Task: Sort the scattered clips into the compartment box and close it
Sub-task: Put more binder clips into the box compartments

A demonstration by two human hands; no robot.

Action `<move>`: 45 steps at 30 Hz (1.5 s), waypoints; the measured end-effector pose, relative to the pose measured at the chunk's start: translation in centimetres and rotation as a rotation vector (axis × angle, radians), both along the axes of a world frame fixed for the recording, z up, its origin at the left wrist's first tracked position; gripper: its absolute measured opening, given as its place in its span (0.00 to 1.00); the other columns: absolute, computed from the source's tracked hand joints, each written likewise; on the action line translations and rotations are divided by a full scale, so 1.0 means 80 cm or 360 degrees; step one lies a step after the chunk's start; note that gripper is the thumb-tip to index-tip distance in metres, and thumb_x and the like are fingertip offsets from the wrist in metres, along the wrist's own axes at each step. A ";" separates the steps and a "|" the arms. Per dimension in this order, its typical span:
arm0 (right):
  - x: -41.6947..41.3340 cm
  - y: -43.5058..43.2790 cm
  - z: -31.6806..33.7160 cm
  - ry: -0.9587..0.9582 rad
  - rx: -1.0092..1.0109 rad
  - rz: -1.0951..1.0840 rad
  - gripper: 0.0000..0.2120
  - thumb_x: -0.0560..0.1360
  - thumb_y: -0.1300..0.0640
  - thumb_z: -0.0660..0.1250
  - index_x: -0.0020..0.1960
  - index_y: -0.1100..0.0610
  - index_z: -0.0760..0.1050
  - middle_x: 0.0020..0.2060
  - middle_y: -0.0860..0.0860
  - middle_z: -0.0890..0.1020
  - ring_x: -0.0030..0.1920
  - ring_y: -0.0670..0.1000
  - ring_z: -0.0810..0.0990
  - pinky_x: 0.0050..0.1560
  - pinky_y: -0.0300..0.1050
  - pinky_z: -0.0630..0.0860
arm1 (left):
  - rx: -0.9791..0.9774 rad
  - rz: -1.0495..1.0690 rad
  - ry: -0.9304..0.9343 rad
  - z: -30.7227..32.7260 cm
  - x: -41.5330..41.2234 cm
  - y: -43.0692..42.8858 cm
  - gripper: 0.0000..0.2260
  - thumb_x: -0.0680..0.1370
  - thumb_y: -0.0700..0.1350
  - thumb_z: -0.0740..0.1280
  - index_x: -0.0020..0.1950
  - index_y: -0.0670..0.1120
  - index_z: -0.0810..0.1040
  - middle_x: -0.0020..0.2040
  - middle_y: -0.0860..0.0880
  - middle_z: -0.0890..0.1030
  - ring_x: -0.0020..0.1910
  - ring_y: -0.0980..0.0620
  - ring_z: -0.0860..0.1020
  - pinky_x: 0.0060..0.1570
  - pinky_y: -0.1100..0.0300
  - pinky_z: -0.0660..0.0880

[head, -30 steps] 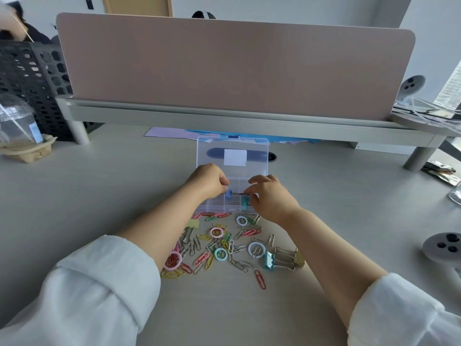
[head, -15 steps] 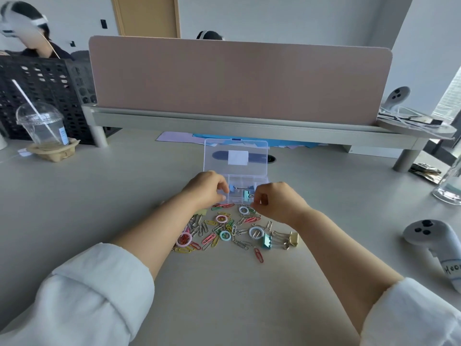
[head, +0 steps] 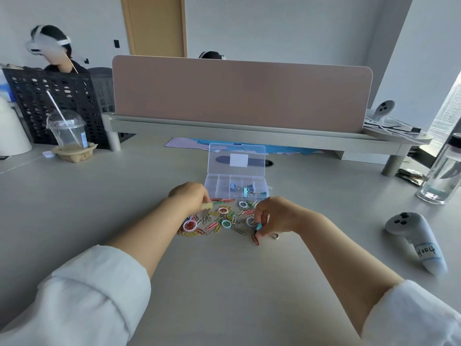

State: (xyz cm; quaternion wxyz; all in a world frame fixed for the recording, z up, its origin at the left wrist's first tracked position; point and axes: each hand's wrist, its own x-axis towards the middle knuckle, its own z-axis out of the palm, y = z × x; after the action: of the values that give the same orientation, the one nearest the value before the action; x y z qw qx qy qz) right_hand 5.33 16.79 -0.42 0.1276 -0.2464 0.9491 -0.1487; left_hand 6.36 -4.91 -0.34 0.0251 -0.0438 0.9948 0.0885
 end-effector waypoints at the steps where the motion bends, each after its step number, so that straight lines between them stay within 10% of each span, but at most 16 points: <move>1: 0.000 -0.002 -0.002 0.0021 -0.0006 -0.0002 0.15 0.66 0.57 0.74 0.51 0.56 0.77 0.52 0.55 0.81 0.43 0.51 0.74 0.36 0.39 0.70 | 0.0025 -0.0019 0.0018 -0.002 0.001 0.000 0.10 0.75 0.43 0.66 0.56 0.48 0.79 0.57 0.48 0.81 0.55 0.46 0.78 0.55 0.54 0.76; 9: -0.006 -0.010 -0.004 0.0237 -0.0212 -0.0034 0.14 0.70 0.54 0.68 0.55 0.52 0.79 0.45 0.51 0.78 0.44 0.51 0.76 0.49 0.42 0.74 | 0.0031 -0.0345 0.0009 -0.007 0.006 0.000 0.18 0.75 0.39 0.67 0.63 0.51 0.75 0.61 0.46 0.78 0.58 0.47 0.76 0.55 0.56 0.72; 21: -0.029 -0.032 -0.008 0.0415 -0.0627 -0.0019 0.07 0.71 0.59 0.69 0.48 0.58 0.82 0.43 0.49 0.81 0.35 0.43 0.74 0.36 0.23 0.67 | 0.0241 -0.0439 -0.0014 -0.001 -0.004 -0.016 0.12 0.72 0.44 0.71 0.54 0.51 0.78 0.47 0.52 0.77 0.50 0.52 0.77 0.49 0.59 0.73; 27: -0.056 -0.033 -0.012 0.0462 -0.0815 -0.0225 0.07 0.72 0.57 0.69 0.49 0.57 0.78 0.36 0.52 0.80 0.36 0.52 0.80 0.40 0.40 0.75 | 0.0383 -0.0413 0.0165 0.014 -0.026 -0.015 0.11 0.71 0.47 0.72 0.53 0.49 0.81 0.47 0.49 0.82 0.48 0.52 0.79 0.50 0.60 0.75; 45: -0.175 -0.016 -0.022 0.0376 -0.1351 -0.1026 0.07 0.69 0.58 0.73 0.43 0.61 0.80 0.35 0.53 0.82 0.30 0.45 0.76 0.39 0.39 0.74 | 0.0087 -0.0484 0.0325 0.000 -0.158 0.040 0.11 0.75 0.46 0.67 0.56 0.45 0.81 0.57 0.45 0.82 0.54 0.45 0.79 0.54 0.54 0.74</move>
State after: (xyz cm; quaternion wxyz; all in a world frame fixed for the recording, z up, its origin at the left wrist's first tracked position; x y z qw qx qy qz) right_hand -8.63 15.50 -2.19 -0.1427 0.0121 0.8411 -0.5216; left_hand -6.31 -1.69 -0.35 -0.0617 0.1171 0.9845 0.1148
